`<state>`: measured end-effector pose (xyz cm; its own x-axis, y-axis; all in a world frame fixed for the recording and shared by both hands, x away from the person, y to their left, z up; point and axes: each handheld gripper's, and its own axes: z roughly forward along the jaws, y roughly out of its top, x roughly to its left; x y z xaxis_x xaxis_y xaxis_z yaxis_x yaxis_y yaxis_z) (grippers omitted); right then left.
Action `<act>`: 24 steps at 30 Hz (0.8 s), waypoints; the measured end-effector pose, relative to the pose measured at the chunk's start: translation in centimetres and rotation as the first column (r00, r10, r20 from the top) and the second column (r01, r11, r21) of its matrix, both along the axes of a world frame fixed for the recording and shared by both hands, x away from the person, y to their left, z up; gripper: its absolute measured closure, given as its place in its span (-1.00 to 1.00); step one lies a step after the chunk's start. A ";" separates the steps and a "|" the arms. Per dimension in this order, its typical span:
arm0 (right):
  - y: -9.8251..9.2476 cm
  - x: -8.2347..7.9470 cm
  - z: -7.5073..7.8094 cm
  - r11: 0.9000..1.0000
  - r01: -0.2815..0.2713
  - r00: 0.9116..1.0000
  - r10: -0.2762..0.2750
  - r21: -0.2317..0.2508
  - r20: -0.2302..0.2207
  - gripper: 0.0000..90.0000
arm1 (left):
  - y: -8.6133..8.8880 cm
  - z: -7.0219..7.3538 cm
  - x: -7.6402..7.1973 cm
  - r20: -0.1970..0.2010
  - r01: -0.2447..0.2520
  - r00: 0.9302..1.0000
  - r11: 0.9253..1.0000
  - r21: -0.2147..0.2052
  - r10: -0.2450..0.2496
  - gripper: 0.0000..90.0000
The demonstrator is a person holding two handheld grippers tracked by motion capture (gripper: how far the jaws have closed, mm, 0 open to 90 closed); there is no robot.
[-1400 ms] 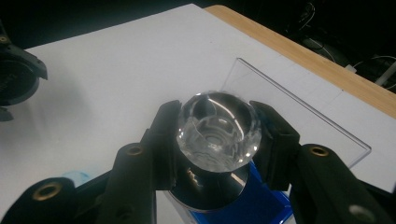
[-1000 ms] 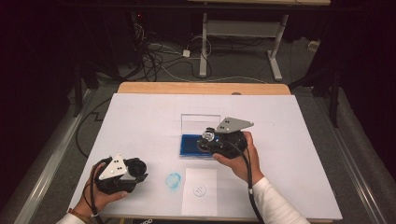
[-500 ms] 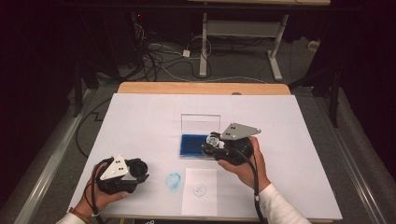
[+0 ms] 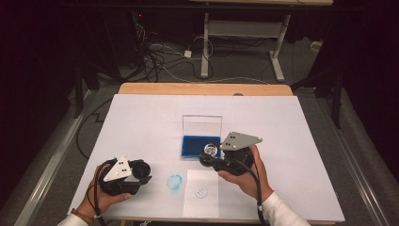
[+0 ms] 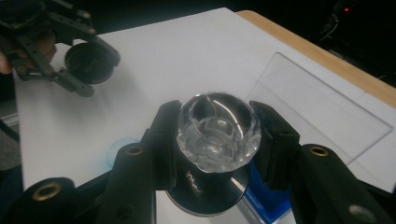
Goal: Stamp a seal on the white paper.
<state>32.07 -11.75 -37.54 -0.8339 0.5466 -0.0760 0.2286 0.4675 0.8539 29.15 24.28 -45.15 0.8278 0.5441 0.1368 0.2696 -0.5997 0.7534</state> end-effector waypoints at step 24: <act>2.1 -2.9 -5.2 0.984 -0.114 0.989 0.099 -0.137 -0.110 0.27 | -0.1 0.1 -0.2 0.000 0.003 1.000 1.000 0.008 -0.003 -0.19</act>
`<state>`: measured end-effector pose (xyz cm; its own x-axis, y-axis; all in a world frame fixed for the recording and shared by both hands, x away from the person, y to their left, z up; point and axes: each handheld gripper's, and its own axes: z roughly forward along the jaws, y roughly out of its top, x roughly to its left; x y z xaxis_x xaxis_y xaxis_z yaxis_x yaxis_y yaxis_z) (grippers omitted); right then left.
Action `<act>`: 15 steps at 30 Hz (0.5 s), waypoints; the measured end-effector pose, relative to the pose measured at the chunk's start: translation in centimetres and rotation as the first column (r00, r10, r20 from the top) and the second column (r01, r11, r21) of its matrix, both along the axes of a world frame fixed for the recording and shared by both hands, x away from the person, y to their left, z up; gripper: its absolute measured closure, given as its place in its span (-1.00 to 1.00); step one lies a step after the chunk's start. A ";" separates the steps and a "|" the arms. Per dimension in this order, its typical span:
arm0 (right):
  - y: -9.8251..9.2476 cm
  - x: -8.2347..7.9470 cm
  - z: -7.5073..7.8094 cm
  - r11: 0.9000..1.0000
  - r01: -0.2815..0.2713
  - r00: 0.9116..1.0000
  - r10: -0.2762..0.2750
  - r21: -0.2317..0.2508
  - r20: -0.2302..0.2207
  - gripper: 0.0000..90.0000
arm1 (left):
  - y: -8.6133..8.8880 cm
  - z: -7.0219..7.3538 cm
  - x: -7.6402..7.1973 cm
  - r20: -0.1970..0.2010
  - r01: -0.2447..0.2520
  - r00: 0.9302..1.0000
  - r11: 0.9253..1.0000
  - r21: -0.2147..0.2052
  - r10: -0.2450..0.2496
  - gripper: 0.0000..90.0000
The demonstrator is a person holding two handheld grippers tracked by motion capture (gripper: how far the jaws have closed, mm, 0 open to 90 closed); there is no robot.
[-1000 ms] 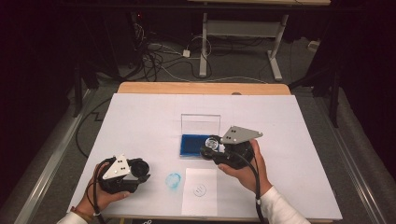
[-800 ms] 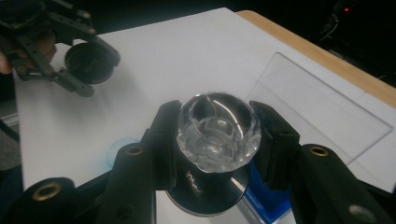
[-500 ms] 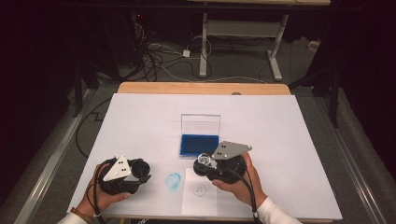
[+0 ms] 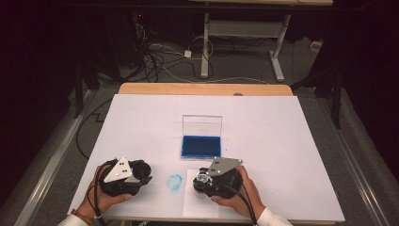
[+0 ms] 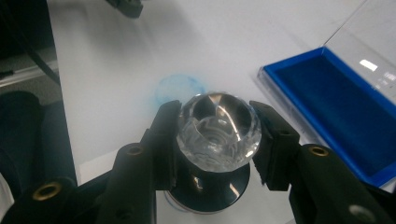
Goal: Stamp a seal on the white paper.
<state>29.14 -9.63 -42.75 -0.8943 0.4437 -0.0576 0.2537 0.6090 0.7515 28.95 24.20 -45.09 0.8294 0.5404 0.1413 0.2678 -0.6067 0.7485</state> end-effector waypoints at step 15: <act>0.6 -0.1 -1.6 0.998 -0.012 1.000 0.011 -0.060 -0.023 0.27 | -0.1 0.0 0.0 -0.003 0.003 1.000 1.000 0.000 -0.003 -0.20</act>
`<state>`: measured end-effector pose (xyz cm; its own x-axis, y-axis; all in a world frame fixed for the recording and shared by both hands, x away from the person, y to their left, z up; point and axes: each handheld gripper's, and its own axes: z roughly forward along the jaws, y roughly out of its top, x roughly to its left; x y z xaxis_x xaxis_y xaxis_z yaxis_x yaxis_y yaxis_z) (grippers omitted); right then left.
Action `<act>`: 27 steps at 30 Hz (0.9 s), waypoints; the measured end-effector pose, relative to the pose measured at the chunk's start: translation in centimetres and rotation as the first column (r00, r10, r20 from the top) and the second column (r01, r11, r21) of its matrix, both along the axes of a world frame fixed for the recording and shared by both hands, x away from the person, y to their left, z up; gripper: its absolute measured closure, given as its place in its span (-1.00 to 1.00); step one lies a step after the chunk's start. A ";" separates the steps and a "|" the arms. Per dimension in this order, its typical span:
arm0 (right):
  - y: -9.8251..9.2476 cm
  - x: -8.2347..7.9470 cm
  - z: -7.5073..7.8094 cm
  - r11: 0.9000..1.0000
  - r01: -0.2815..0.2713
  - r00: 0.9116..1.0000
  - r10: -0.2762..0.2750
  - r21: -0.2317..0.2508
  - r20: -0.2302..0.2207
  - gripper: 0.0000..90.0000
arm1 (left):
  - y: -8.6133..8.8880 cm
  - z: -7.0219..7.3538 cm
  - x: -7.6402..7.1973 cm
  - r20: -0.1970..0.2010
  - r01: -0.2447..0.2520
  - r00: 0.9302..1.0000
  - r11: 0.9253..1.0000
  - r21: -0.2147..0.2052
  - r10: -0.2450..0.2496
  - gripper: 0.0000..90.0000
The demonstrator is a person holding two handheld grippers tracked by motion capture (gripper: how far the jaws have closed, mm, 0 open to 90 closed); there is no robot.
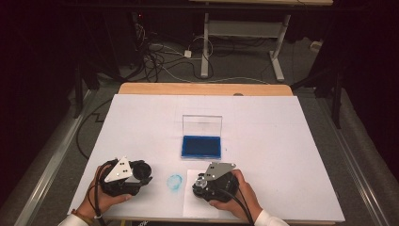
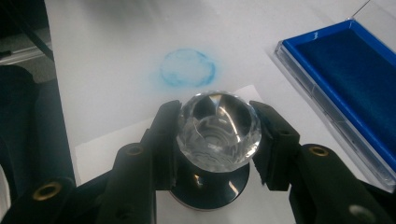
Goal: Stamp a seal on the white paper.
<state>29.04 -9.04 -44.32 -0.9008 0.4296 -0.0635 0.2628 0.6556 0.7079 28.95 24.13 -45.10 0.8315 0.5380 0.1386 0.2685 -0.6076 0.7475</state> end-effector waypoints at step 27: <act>-0.2 -0.4 -0.5 1.000 0.015 1.000 -0.015 0.015 -0.018 0.27 | -0.2 -0.1 -0.1 -0.003 0.005 1.000 1.000 0.006 -0.005 -0.20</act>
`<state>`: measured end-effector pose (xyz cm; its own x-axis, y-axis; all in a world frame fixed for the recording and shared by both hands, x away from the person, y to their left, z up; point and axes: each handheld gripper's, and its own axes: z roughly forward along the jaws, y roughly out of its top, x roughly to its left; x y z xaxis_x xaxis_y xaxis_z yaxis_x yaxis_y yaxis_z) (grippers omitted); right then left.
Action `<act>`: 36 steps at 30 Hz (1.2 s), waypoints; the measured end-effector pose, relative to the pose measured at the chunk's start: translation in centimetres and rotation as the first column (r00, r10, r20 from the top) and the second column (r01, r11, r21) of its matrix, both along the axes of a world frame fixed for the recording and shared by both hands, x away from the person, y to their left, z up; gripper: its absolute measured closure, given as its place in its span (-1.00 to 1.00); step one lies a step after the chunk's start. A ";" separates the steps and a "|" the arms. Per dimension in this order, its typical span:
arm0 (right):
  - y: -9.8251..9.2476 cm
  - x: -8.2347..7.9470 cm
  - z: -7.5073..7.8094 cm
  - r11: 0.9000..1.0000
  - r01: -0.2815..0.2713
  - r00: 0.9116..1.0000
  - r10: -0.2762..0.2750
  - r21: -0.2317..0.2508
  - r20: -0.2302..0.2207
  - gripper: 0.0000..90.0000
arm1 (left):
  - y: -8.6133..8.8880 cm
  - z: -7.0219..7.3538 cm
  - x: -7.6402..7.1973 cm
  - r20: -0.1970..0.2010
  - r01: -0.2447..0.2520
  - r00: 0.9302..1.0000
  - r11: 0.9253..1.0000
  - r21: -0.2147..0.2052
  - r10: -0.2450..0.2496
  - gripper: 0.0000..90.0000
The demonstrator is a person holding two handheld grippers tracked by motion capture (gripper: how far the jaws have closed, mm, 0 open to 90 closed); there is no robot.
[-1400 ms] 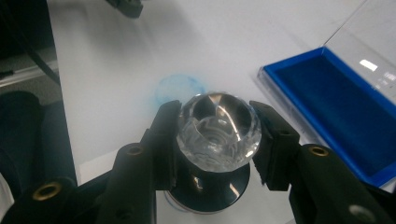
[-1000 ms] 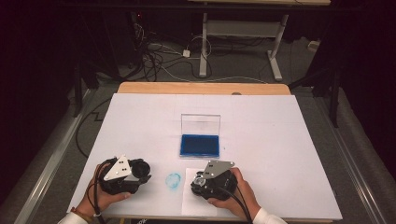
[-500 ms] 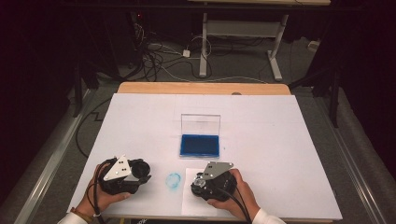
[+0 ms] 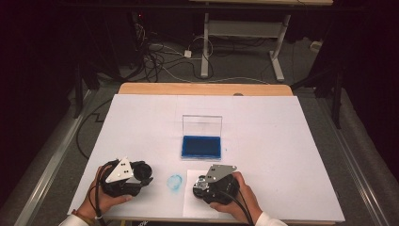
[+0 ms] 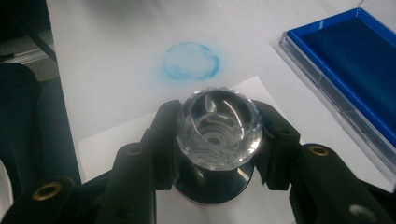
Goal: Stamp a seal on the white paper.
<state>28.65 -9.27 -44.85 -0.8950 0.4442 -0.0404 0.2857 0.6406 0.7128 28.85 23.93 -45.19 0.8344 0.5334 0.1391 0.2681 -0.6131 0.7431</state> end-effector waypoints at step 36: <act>0.0 -0.1 -0.1 1.000 -0.002 1.000 0.003 -0.009 0.017 0.27 | -0.4 -0.1 -0.1 -0.005 0.012 1.000 1.000 0.007 -0.012 -0.20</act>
